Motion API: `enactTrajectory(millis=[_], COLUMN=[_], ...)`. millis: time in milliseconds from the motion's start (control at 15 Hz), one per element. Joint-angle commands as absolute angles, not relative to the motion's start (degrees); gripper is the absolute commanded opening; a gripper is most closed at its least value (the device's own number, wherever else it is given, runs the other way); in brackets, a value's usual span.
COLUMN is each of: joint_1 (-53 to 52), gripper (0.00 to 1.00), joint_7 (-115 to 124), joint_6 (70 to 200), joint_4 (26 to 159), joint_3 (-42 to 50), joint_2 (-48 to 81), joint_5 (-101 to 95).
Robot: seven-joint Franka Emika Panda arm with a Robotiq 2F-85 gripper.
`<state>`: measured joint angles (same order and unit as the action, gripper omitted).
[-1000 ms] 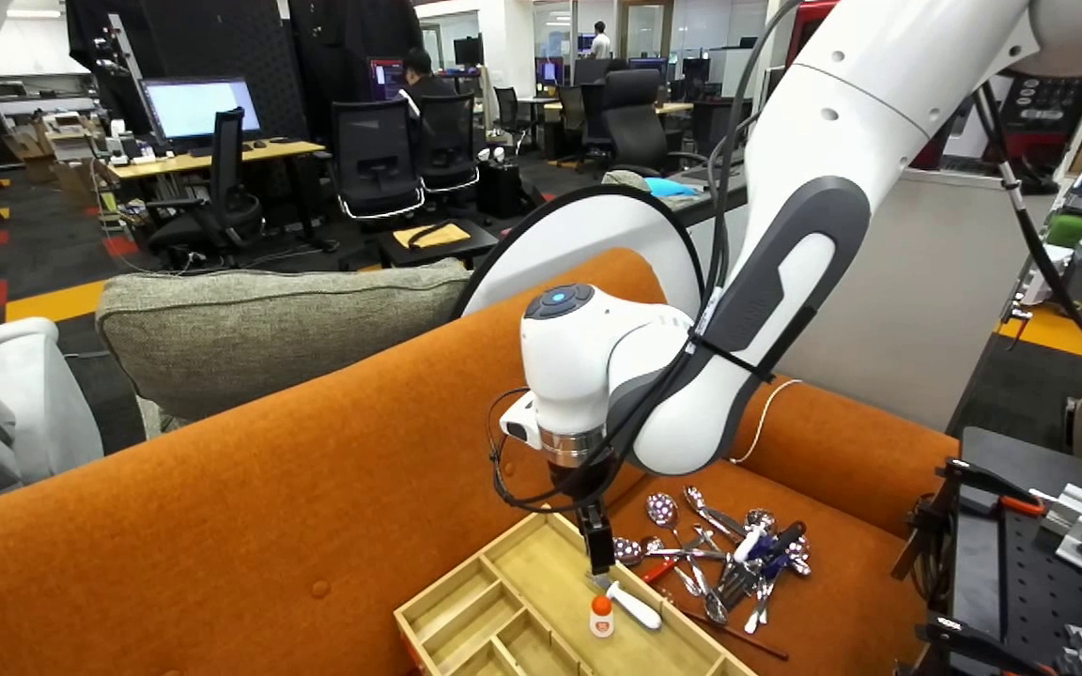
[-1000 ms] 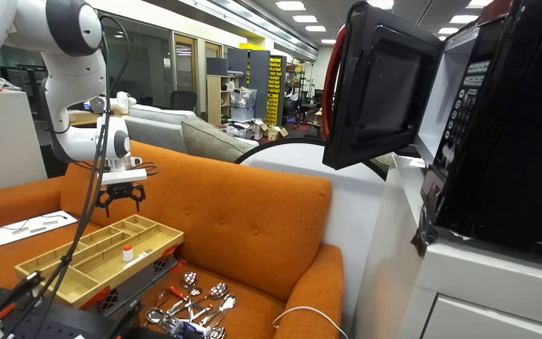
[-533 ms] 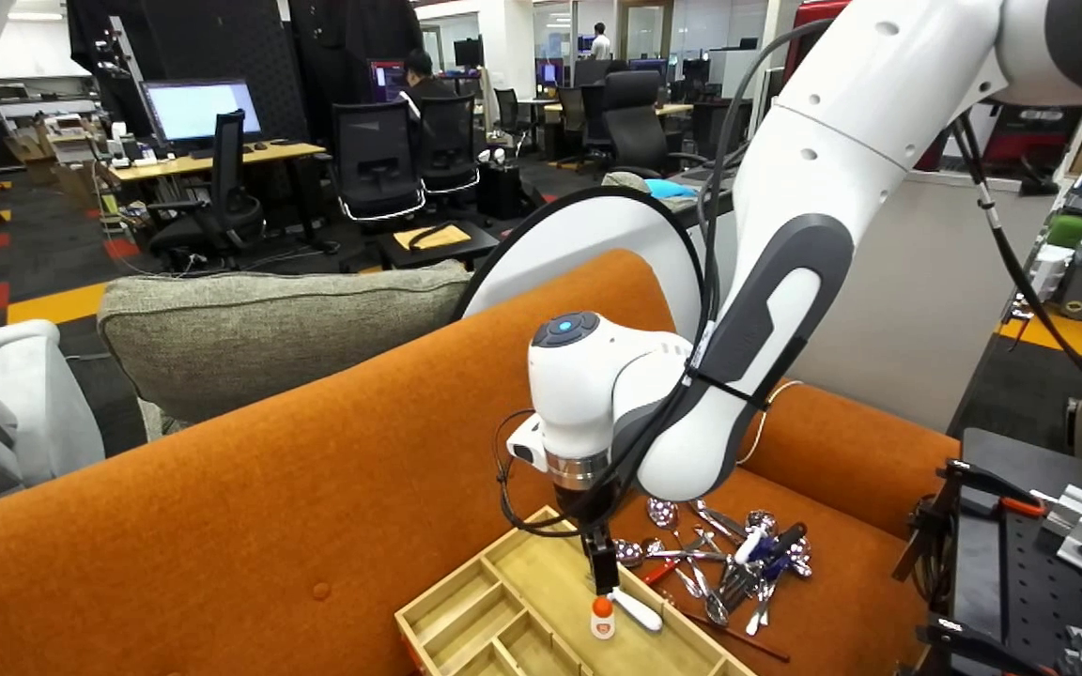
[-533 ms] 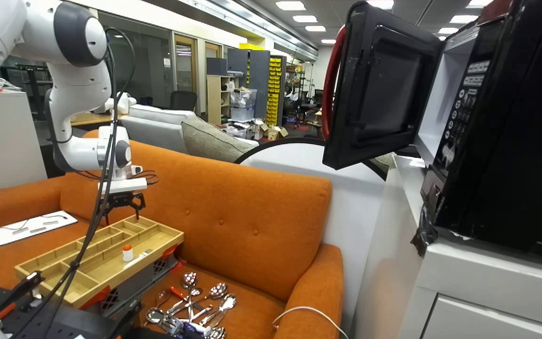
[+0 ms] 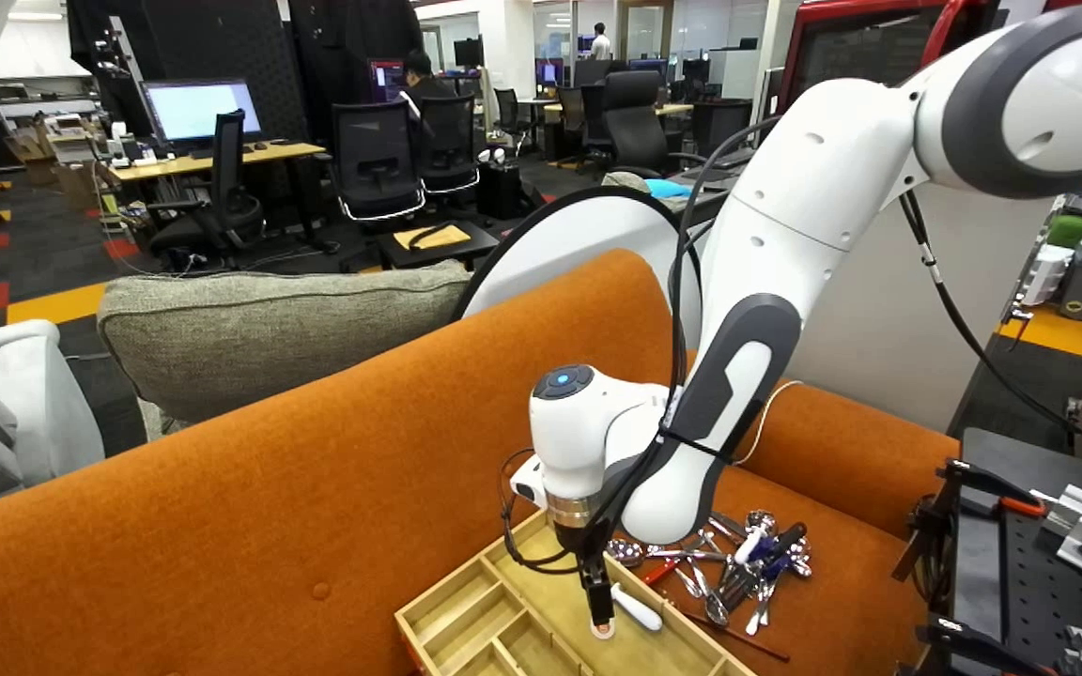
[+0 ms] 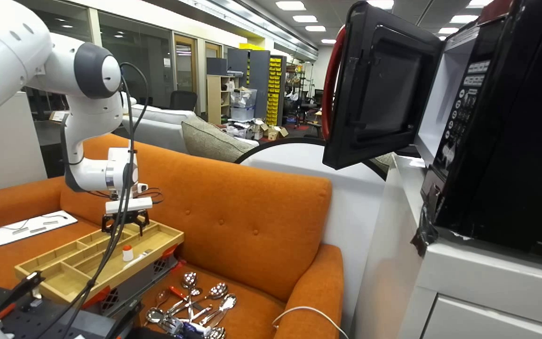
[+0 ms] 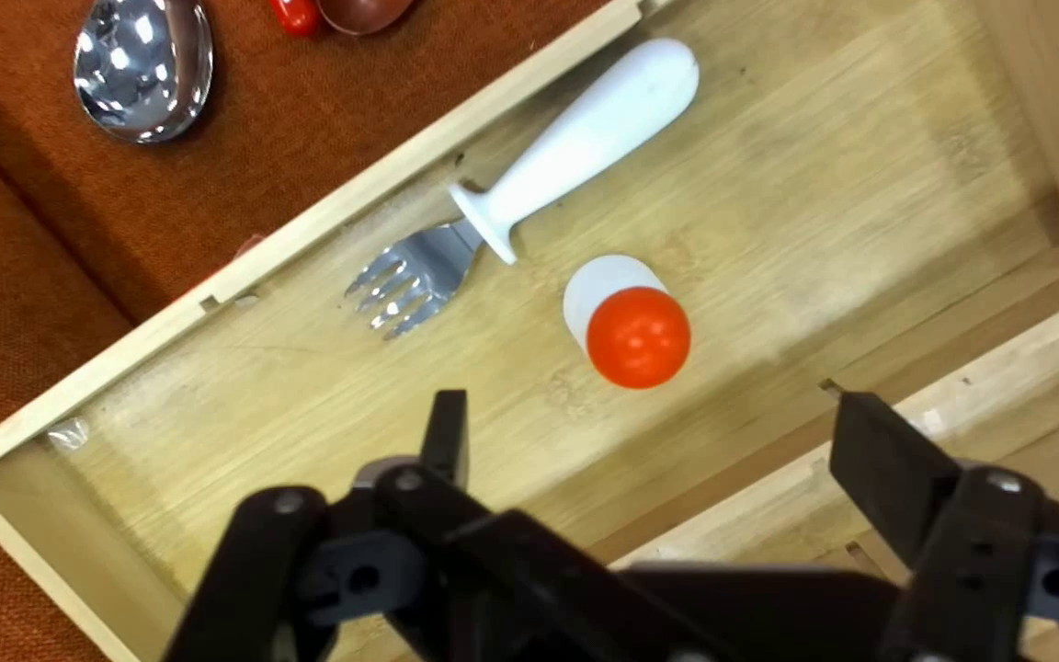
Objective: Pick up the small object from the wooden tray and put it on the couch.
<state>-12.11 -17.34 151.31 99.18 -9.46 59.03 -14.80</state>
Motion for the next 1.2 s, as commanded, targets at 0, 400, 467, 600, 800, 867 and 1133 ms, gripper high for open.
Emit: enactTrajectory(millis=[0,400,467,600,800,867,1133], joint_1=[-10.49,-10.32,-10.48,-10.69,-10.87,-10.93,-10.47], gripper=[1.00,1.00,1.00,1.00,1.00,1.00,1.00], joint_7=[-20.70,-23.12,-23.44,-23.88,-23.53,-23.22,-23.23], joint_6=[149.39,146.84,146.46,145.64,145.39,145.44,145.04], joint_4=[93.64,88.41,88.05,87.96,88.87,89.22,89.20], joint_3=[-11.08,-11.90,-11.97,-12.06,-11.65,-11.43,-11.53], joint_2=[63.28,67.98,68.42,68.80,68.51,68.26,68.50], joint_5=[-14.24,-14.25,-14.38,-14.49,-14.63,-14.68,-14.39])
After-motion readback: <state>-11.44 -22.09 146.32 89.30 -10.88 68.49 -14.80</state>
